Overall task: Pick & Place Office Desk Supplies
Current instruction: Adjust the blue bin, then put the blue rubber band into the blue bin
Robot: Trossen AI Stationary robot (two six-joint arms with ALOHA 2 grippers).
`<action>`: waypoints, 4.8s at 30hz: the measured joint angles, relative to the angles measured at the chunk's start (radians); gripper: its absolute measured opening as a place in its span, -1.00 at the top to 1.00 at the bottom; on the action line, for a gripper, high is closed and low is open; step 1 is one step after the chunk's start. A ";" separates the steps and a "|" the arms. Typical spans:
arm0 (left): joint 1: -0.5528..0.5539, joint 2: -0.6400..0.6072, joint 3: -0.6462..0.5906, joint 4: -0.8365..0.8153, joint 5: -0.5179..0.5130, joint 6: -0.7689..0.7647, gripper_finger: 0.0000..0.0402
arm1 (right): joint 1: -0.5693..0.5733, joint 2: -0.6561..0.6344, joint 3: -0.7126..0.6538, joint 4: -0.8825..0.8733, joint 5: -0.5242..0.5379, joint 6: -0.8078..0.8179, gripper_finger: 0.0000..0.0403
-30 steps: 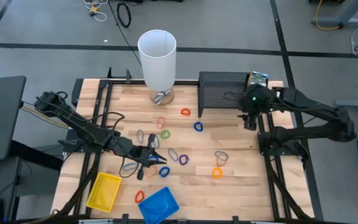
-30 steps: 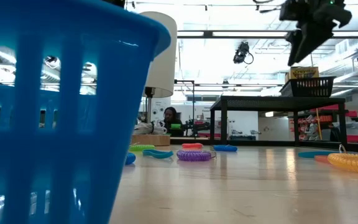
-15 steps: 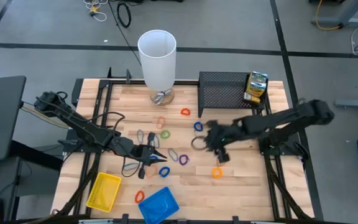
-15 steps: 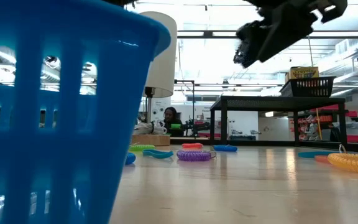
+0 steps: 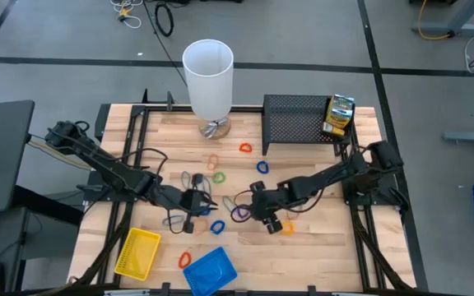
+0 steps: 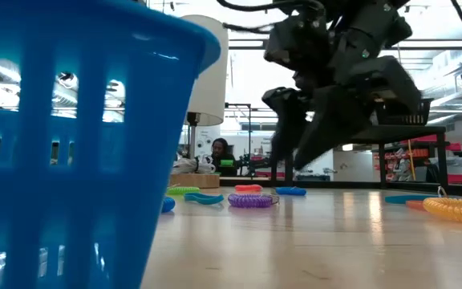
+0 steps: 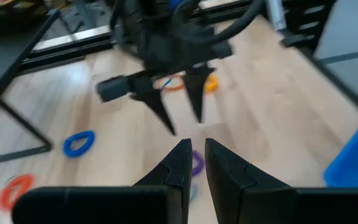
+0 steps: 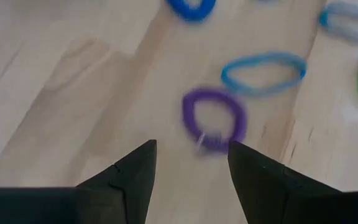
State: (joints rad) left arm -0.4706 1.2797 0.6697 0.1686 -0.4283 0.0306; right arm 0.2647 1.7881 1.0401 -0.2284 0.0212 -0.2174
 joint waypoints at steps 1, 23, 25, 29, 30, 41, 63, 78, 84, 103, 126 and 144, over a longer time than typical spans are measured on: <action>0.000 0.000 0.000 -0.004 -0.019 -0.001 0.74 | 0.005 0.002 0.000 0.018 -0.002 -0.013 -0.03; 0.034 0.000 0.000 0.031 -0.120 -0.010 0.74 | 0.155 0.014 0.148 0.351 -0.206 0.107 0.97; 0.034 0.000 0.000 0.047 -0.121 -0.005 0.74 | 0.162 0.064 0.187 0.357 -0.210 0.107 0.98; 0.034 -0.003 0.000 0.068 -0.122 -0.005 0.74 | 0.166 0.193 0.274 0.347 -0.269 0.096 0.99; 0.034 -0.003 0.000 0.070 -0.122 -0.005 0.74 | 0.166 0.221 0.300 0.342 -0.283 0.091 0.99; 0.034 -0.010 0.000 0.094 -0.161 0.029 0.74 | 0.163 0.373 0.514 0.122 -0.384 0.045 0.99; 0.032 -0.075 0.000 0.098 -0.182 0.046 0.74 | 0.163 0.430 0.582 0.024 -0.423 0.048 1.00; 0.029 -0.075 0.000 0.105 -0.181 0.045 0.74 | 0.204 0.430 0.693 -0.431 -0.149 0.096 1.00; 0.029 -0.075 0.000 0.105 -0.181 0.045 0.74 | 0.211 0.430 0.764 -0.611 -0.004 0.138 1.00; 0.018 -0.077 0.000 0.104 -0.181 0.050 0.74 | 0.220 0.431 0.819 -0.623 -0.150 0.126 1.00; -0.014 -0.079 0.000 0.114 -0.201 0.064 0.74 | 0.232 0.501 0.833 -1.308 0.346 0.486 1.00; -0.014 -0.079 0.000 0.083 -0.173 0.156 0.74 | 0.210 0.183 0.716 -0.890 0.284 0.359 1.00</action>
State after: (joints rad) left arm -0.4850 1.2007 0.6700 0.2517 -0.6017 0.1864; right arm 0.4744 1.9706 1.7565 -1.1187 0.3047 0.1413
